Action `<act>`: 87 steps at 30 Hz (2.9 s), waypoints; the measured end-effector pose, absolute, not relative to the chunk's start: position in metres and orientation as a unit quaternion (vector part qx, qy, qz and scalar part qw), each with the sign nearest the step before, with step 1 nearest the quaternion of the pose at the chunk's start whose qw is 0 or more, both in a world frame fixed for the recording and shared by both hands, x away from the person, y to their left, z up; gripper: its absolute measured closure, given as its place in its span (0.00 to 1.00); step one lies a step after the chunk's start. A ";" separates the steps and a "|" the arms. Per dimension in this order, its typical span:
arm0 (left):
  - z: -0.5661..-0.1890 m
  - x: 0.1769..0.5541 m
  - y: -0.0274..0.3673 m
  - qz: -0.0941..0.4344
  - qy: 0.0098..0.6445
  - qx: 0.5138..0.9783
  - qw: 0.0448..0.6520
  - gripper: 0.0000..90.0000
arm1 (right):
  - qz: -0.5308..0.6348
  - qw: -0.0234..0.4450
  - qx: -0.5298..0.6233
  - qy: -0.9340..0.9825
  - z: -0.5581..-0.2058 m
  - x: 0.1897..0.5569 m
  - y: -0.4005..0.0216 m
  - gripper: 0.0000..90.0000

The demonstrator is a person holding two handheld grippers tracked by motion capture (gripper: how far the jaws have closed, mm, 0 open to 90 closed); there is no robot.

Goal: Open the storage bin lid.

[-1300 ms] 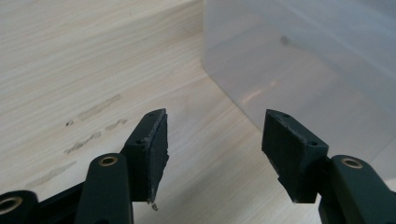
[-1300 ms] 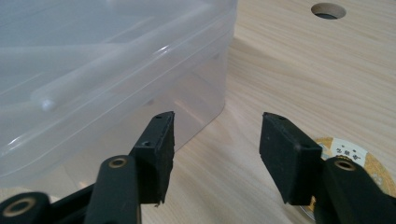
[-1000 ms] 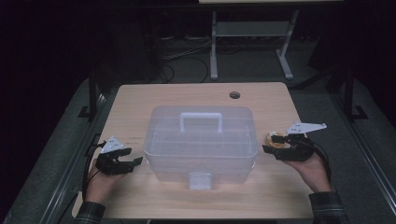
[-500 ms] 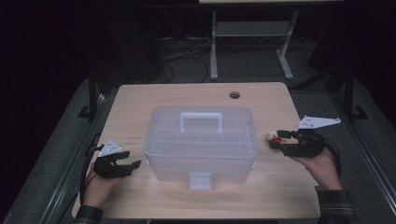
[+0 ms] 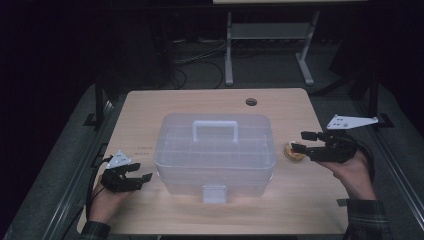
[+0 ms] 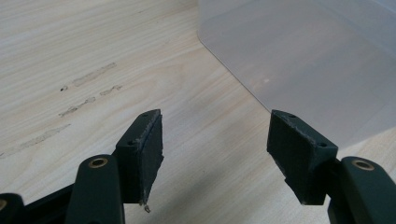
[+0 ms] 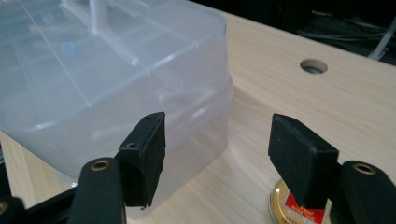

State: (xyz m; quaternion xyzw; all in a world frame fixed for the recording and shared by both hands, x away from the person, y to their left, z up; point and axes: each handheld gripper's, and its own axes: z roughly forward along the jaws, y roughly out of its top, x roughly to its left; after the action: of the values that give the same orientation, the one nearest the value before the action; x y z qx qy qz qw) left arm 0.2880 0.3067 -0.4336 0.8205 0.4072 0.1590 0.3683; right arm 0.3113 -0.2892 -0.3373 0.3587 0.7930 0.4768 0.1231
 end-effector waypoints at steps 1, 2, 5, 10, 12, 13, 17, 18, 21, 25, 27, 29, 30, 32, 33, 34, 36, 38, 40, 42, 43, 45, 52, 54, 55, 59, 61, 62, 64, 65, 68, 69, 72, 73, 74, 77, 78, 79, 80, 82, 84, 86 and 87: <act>-0.434 0.288 0.307 0.159 0.407 0.821 0.368 0.39 | 0.481 0.124 0.357 0.791 -0.335 0.312 -0.290 0.39; -0.434 0.288 0.306 0.159 0.407 0.821 0.367 0.39 | 0.484 0.124 0.357 0.789 -0.332 0.312 -0.290 0.39; -0.433 0.288 0.306 0.157 0.408 0.820 0.369 0.38 | 0.487 0.125 0.352 0.789 -0.326 0.313 -0.288 0.39; -0.434 0.289 0.306 0.155 0.405 0.822 0.370 0.38 | 0.488 0.127 0.339 0.794 -0.316 0.317 -0.282 0.39; -0.434 0.289 0.306 0.154 0.404 0.823 0.368 0.38 | 0.488 0.124 0.335 0.796 -0.313 0.320 -0.280 0.39; -0.434 0.289 0.307 0.153 0.404 0.823 0.369 0.38 | 0.490 0.120 0.332 0.797 -0.311 0.321 -0.279 0.39; -0.434 0.289 0.307 0.151 0.405 0.823 0.370 0.38 | 0.491 0.113 0.319 0.802 -0.307 0.325 -0.274 0.38; -0.434 0.289 0.307 0.150 0.405 0.823 0.370 0.38 | 0.492 0.110 0.317 0.803 -0.306 0.326 -0.272 0.39; -0.433 0.289 0.307 0.151 0.403 0.823 0.371 0.38 | 0.495 0.102 0.310 0.805 -0.302 0.330 -0.266 0.41; -0.433 0.289 0.306 0.150 0.402 0.823 0.372 0.38 | 0.499 0.094 0.299 0.808 -0.297 0.334 -0.257 0.44; -0.433 0.289 0.306 0.149 0.402 0.824 0.371 0.38 | 0.498 0.092 0.291 0.812 -0.294 0.337 -0.251 0.45; -0.433 0.289 0.306 0.149 0.400 0.825 0.371 0.38 | 0.498 0.087 0.283 0.815 -0.292 0.339 -0.246 0.46; -0.433 0.289 0.306 0.148 0.400 0.825 0.371 0.38 | 0.498 0.086 0.279 0.816 -0.291 0.340 -0.243 0.46; -0.433 0.289 0.306 0.149 0.399 0.825 0.371 0.38 | 0.498 0.080 0.274 0.819 -0.290 0.344 -0.237 0.47; -0.433 0.289 0.306 0.150 0.399 0.825 0.372 0.38 | 0.498 0.079 0.271 0.820 -0.290 0.345 -0.235 0.48; -0.433 0.289 0.306 0.150 0.399 0.825 0.372 0.38 | 0.499 0.076 0.267 0.821 -0.290 0.347 -0.232 0.49; -0.433 0.289 0.306 0.150 0.400 0.824 0.373 0.38 | 0.503 0.071 0.261 0.821 -0.290 0.349 -0.227 0.51; -0.433 0.289 0.306 0.149 0.400 0.824 0.373 0.39 | 0.505 0.071 0.254 0.822 -0.291 0.351 -0.223 0.53; -0.434 0.288 0.307 0.148 0.399 0.825 0.372 0.39 | 0.508 0.068 0.248 0.822 -0.291 0.353 -0.218 0.55; -0.434 0.288 0.307 0.148 0.399 0.825 0.372 0.39 | 0.514 0.066 0.240 0.821 -0.292 0.355 -0.214 0.57; -0.434 0.288 0.307 0.147 0.399 0.825 0.372 0.39 | 0.515 0.065 0.237 0.821 -0.292 0.356 -0.211 0.58; -0.434 0.287 0.308 0.147 0.399 0.825 0.372 0.39 | 0.516 0.057 0.231 0.823 -0.293 0.358 -0.206 0.59; -0.434 0.287 0.306 0.146 0.397 0.826 0.372 0.39 | 0.512 0.038 0.210 0.832 -0.294 0.365 -0.186 0.62; -0.434 0.288 0.306 0.146 0.396 0.827 0.372 0.39 | 0.510 0.033 0.202 0.835 -0.295 0.368 -0.181 0.63; -0.434 0.288 0.306 0.147 0.396 0.827 0.371 0.39 | 0.510 0.030 0.200 0.836 -0.295 0.369 -0.179 0.64; -0.435 0.288 0.306 0.147 0.397 0.825 0.373 0.39 | 0.514 0.019 0.191 0.836 -0.294 0.373 -0.170 0.64; -0.434 0.288 0.306 0.146 0.396 0.826 0.373 0.39 | 0.513 0.018 0.189 0.837 -0.294 0.374 -0.165 0.64; -0.434 0.288 0.306 0.146 0.396 0.827 0.372 0.39 | 0.513 0.017 0.188 0.837 -0.294 0.375 -0.164 0.64; -0.435 0.288 0.306 0.145 0.396 0.827 0.371 0.39 | 0.513 0.014 0.186 0.838 -0.294 0.377 -0.160 0.64; -0.435 0.288 0.306 0.145 0.396 0.827 0.372 0.39 | 0.512 0.014 0.187 0.838 -0.294 0.378 -0.159 0.64; -0.435 0.288 0.306 0.145 0.396 0.827 0.372 0.39 | 0.509 0.010 0.187 0.840 -0.296 0.380 -0.155 0.64; -0.435 0.288 0.306 0.144 0.396 0.827 0.371 0.39 | 0.508 0.009 0.186 0.841 -0.297 0.381 -0.154 0.64; -0.435 0.288 0.305 0.143 0.395 0.828 0.372 0.39 | 0.509 0.005 0.184 0.841 -0.298 0.384 -0.151 0.64; -0.435 0.288 0.305 0.143 0.395 0.828 0.372 0.39 | 0.508 0.004 0.183 0.841 -0.299 0.385 -0.150 0.65; -0.435 0.288 0.305 0.143 0.394 0.828 0.372 0.39 | 0.509 0.005 0.180 0.842 -0.299 0.386 -0.149 0.65; -0.435 0.288 0.305 0.143 0.395 0.828 0.373 0.39 | 0.504 0.004 0.174 0.846 -0.299 0.387 -0.146 0.67; -0.435 0.288 0.305 0.143 0.394 0.828 0.372 0.39 | 0.503 0.001 0.173 0.847 -0.300 0.386 -0.145 0.67; -0.436 0.288 0.305 0.143 0.395 0.828 0.372 0.39 | 0.501 -0.003 0.169 0.849 -0.300 0.387 -0.144 0.69; -0.436 0.288 0.305 0.143 0.395 0.827 0.373 0.39 | 0.498 -0.005 0.165 0.851 -0.300 0.386 -0.143 0.69; -0.435 0.288 0.305 0.142 0.394 0.828 0.373 0.39 | 0.496 -0.005 0.161 0.853 -0.300 0.385 -0.141 0.69; -0.435 0.288 0.304 0.143 0.394 0.828 0.374 0.39 | 0.496 -0.004 0.161 0.853 -0.300 0.385 -0.141 0.69; -0.435 0.288 0.304 0.143 0.393 0.828 0.374 0.39 | 0.497 -0.005 0.161 0.853 -0.300 0.385 -0.141 0.71; -0.435 0.288 0.304 0.142 0.392 0.828 0.374 0.39 | 0.496 -0.004 0.161 0.853 -0.300 0.385 -0.141 0.72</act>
State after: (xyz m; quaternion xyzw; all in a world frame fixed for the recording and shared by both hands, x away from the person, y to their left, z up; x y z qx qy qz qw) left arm 0.2884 0.3041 -0.4352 0.8280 0.3924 0.1425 0.3743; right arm 0.3852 -0.1413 -0.3000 0.1608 0.8532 0.4961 -0.0037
